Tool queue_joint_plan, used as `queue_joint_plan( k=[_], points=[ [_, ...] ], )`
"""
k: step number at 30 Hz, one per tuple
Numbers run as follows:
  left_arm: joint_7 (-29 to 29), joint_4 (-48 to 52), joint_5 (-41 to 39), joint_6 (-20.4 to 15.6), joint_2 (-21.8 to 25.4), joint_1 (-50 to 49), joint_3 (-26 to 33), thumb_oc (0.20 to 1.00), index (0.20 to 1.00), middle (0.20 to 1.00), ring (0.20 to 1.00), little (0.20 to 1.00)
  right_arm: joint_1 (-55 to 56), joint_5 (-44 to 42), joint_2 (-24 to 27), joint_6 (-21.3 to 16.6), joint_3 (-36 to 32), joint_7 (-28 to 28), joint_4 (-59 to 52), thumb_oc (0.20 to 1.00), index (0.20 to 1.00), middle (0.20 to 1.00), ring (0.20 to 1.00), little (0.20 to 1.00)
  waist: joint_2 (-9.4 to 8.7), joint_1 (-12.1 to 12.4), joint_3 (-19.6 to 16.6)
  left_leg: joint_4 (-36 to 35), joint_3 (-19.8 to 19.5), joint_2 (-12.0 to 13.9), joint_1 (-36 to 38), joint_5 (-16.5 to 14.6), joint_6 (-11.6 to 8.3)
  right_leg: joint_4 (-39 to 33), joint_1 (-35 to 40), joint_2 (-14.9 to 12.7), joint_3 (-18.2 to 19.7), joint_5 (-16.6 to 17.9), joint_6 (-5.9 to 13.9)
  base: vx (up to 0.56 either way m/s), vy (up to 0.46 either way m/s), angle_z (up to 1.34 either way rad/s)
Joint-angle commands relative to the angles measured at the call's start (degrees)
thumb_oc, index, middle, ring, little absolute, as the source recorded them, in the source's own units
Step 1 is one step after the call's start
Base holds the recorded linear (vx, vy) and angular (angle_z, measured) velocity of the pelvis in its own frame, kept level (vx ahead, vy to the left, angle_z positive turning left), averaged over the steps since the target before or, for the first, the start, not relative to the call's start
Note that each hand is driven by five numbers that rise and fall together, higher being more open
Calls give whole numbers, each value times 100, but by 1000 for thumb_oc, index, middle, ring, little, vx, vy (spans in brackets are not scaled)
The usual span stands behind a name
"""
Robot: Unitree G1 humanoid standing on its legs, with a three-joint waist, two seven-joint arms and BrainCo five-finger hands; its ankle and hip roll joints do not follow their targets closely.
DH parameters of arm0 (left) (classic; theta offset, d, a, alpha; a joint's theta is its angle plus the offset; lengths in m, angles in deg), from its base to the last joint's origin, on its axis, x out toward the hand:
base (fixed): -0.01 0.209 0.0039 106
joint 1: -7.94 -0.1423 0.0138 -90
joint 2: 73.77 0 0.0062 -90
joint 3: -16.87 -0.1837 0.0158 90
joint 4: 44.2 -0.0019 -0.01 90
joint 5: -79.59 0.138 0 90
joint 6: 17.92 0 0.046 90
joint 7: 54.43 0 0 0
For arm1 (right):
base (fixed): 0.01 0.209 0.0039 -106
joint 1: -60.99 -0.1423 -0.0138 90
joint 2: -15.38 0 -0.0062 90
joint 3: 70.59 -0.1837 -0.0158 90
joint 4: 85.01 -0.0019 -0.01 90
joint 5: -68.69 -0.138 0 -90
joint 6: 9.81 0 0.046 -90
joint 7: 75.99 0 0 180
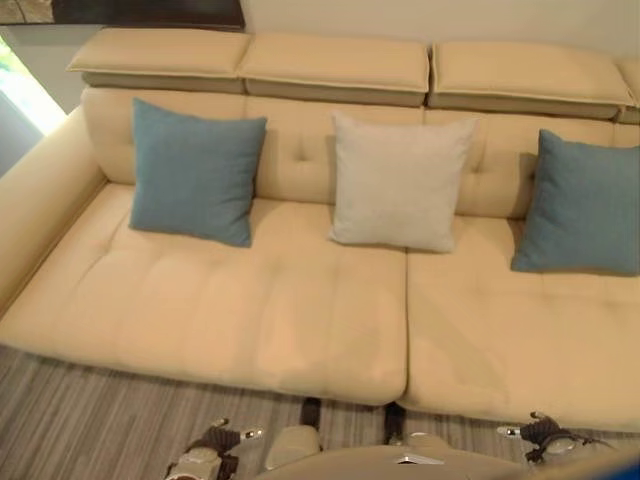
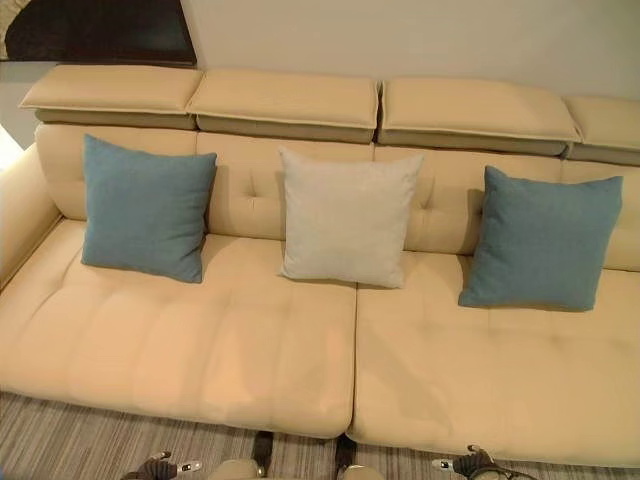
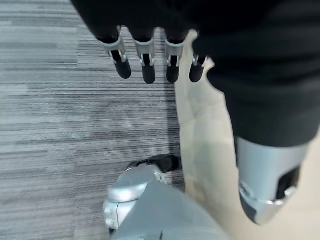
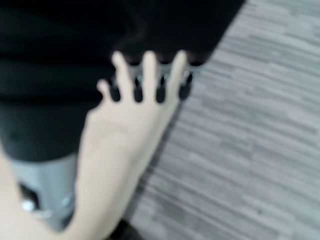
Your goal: Pick up all the scattered cushions and arrange them neatly on the sofa.
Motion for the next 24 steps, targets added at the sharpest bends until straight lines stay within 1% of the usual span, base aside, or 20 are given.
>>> queue_joint_plan(
  k=[1,2,4,5,6,7,8,11,13,14,15,16,17,18,19,20,21,23,24],
  points=[
    [77,19,144,-86,-28,-179,-58,1000,1000,1000,1000,1000,-71,86,60,62,49,48,81,1000,1000,1000,1000,1000,42,-74,-180,-459,-173,22,981,-675,210,374,21,230,338,-591,756,-119,159,-7],
    [84,49,148,-86,-61,-163,-101,1000,1000,1000,1000,1000,-67,103,40,77,56,36,78,1000,1000,1000,1000,1000,87,-119,-213,-672,-186,11,1099,-763,248,414,-70,228,332,-561,773,-141,173,-4],
    [98,62,196,-59,-99,-104,-180,1000,1000,1000,1000,1000,-86,134,-8,105,57,56,97,1000,1000,1000,1000,1000,102,-192,-249,-957,-154,-61,1171,-803,331,481,-253,141,340,-420,821,-187,206,17],
    [130,95,242,-74,-94,-42,-244,1000,1000,1000,1000,1000,-103,161,-70,139,83,61,66,1000,1000,1000,1000,1000,107,-219,-201,-1194,-133,-136,1238,-772,418,528,-407,59,370,-283,901,-249,263,12],
    [174,114,278,-86,-86,1,-273,1000,1000,1000,1000,1000,-119,182,-105,145,104,87,54,1000,1000,1000,1000,1000,91,-225,-168,-1317,-116,-191,1247,-714,449,521,-477,-6,366,-196,968,-271,265,-11],
    [198,126,304,-74,-74,36,-286,1000,1000,1000,1000,1000,-134,211,-144,161,126,93,52,1000,1000,1000,1000,1000,71,-215,-136,-1397,-91,-236,1247,-678,482,520,-527,-52,363,-146,1012,-144,127,-25],
    [198,126,304,-74,-73,37,-285,1000,1000,1000,1000,1000,-135,211,-145,161,126,93,52,1000,1000,1000,1000,1000,68,-212,-135,-1403,-87,-238,1250,-673,484,521,-530,-54,367,-145,1014,-143,109,-21],
    [310,135,312,-87,-6,94,-261,1000,1000,1000,1000,1000,-183,305,-260,226,208,108,24,1000,1000,1000,1000,1000,55,-161,39,-1456,-34,-260,1202,-579,564,669,-699,-191,278,-99,1112,-217,108,-20],
    [361,135,346,-65,55,122,-289,1000,1000,1000,1000,1000,-199,275,-298,227,230,114,40,1000,1000,1000,1000,1000,47,-123,107,-1420,3,-278,1079,-493,634,941,-686,-152,318,-278,1056,-275,99,-19],
    [395,104,351,-53,90,97,-264,1000,1000,1000,1000,1000,-165,273,-339,219,268,116,101,1000,1000,1000,1000,1000,78,-36,99,-1445,59,-272,993,-411,705,1384,-566,-77,329,-530,974,-298,100,-51],
    [427,67,316,-40,98,72,-216,1000,1000,1000,1000,1000,-146,262,-357,197,270,132,151,1000,1000,1000,1000,1000,127,27,22,-1520,98,-209,947,-340,733,1739,-431,-16,325,-765,909,-243,56,-51],
    [430,64,304,-43,96,67,-221,1000,1000,1000,1000,1000,-115,223,-372,171,250,144,165,1000,1000,1000,1000,1000,112,59,-19,-1509,100,-203,924,-326,727,1791,-237,56,406,-911,905,-127,-16,-49],
    [427,57,303,-51,89,54,-234,1000,1000,1000,1000,1000,-96,199,-390,163,237,150,188,1000,1000,1000,1000,1000,76,96,-105,-1502,123,-224,843,-292,711,1670,-61,105,464,-950,916,-54,-59,-11],
    [426,68,262,-62,69,7,-232,1000,1000,1000,1000,1000,-86,206,-409,181,243,161,198,1000,1000,1000,1000,1000,43,159,-115,-1510,172,-219,855,-297,690,1570,-2,84,412,-917,907,-32,-45,-3],
    [426,69,262,-62,69,6,-233,1000,1000,1000,1000,1000,-84,206,-410,181,243,161,197,1000,1000,1000,1000,1000,43,163,-114,-1514,176,-218,859,-296,690,1565,1,86,416,-913,907,8,-49,-9],
    [303,-89,184,63,256,154,-95,1000,1000,1000,1000,1000,-70,273,-377,182,293,114,181,1000,1000,1000,1000,1000,18,156,-212,-1545,243,-199,847,-270,656,1322,134,81,389,-926,945,51,-40,-25],
    [330,-171,157,27,394,221,17,1000,1000,1000,1000,1000,-68,293,-357,173,338,132,198,1000,1000,1000,1000,1000,7,134,-305,-1611,304,-178,884,-263,631,1077,231,95,388,-910,951,75,-67,-27],
    [308,-201,89,38,495,254,123,1000,1000,1000,1000,1000,-114,356,-271,208,405,112,225,1000,1000,1000,1000,1000,12,84,-489,-1764,434,-87,987,-215,587,597,386,179,488,-822,948,73,-81,-22],
    [316,-215,75,44,498,257,140,1000,1000,1000,1000,1000,-122,377,-258,216,419,111,230,1000,1000,1000,1000,1000,17,74,-516,-1820,462,-67,1013,-184,572,498,420,193,498,-800,948,41,-72,-36]
  ],
)
